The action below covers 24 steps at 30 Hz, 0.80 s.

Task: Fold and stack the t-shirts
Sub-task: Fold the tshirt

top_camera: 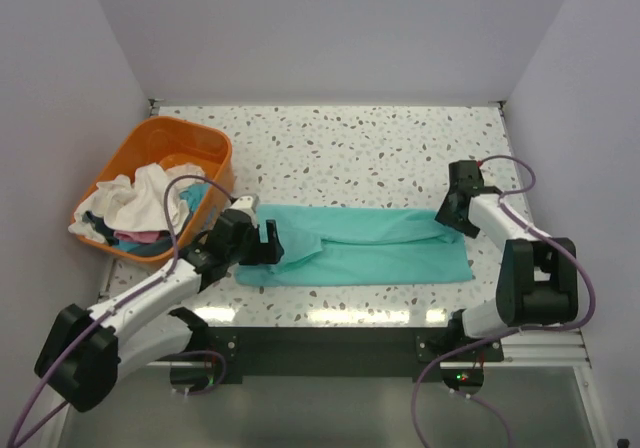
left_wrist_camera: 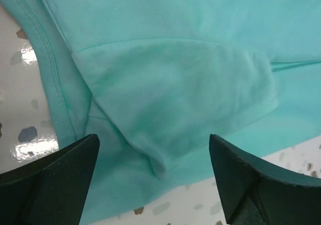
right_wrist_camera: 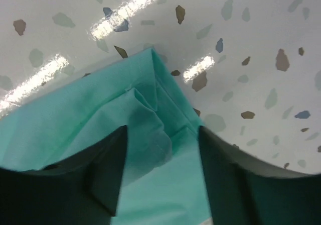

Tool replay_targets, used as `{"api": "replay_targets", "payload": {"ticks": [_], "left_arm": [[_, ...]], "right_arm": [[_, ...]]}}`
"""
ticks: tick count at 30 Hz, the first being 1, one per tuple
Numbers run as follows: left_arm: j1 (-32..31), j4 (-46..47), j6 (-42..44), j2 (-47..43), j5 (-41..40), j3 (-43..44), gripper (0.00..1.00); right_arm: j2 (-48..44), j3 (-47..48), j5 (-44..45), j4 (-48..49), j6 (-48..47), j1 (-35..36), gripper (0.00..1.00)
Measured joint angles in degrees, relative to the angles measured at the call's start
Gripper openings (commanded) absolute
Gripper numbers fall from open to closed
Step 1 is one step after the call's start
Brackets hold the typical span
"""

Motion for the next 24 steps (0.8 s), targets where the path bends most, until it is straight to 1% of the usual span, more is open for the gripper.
{"api": "replay_targets", "payload": {"ticks": [1, 2, 5, 7, 8, 10, 12, 14, 17, 19, 21, 24], "left_arm": [[0.0, -1.0, -0.4, -2.0, 0.1, 0.0, 1.0], [-0.1, -2.0, -0.7, -4.2, 0.0, 0.0, 1.0], [-0.3, -5.1, -1.2, -10.3, -0.2, 0.9, 1.0], [-0.3, -6.2, -2.0, -11.9, -0.1, 3.0, 1.0], [-0.3, -6.0, -2.1, -11.6, -0.1, 4.4, 1.0], [-0.3, -4.6, -2.1, -9.1, 0.4, 7.3, 1.0], [-0.3, -2.4, -2.0, -4.1, 1.5, 10.4, 1.0], [-0.3, 0.2, -2.0, 2.4, 2.9, 12.8, 1.0], [-0.3, 3.0, -2.0, 11.1, 4.4, 13.9, 1.0], [-0.3, 3.7, -2.0, 15.2, 4.9, 13.9, 1.0], [-0.3, 4.4, -2.0, 18.0, 5.2, 13.9, 1.0], [-0.3, 5.6, -2.0, 20.3, 4.9, 13.2, 1.0]], "right_arm": [[-1.2, -0.4, 0.5, -0.6, 0.2, 0.0, 0.86], [-2.2, -0.5, 0.9, -1.2, 0.3, 0.0, 0.98], [-7.3, -0.4, 2.1, -3.1, 0.5, 0.0, 0.99], [-10.6, 0.2, 2.0, -3.8, 0.3, 0.0, 0.99], [-11.9, 0.6, 1.2, -3.8, 0.1, 0.0, 0.99], [-13.6, 1.2, -4.1, -2.2, -0.9, -0.1, 0.99], [-13.6, 1.4, -8.8, 0.0, -1.8, 0.9, 0.99], [-11.0, 3.0, -10.2, 0.5, -3.1, 4.7, 0.99], [-2.6, 9.1, -6.7, -1.3, -4.3, 12.9, 0.98], [2.5, 11.8, -4.5, -1.8, -4.6, 16.7, 0.99], [5.6, 12.2, -1.8, -3.0, -4.6, 18.5, 0.99], [9.1, 11.4, 2.7, -6.1, -3.9, 18.7, 0.99]]}}
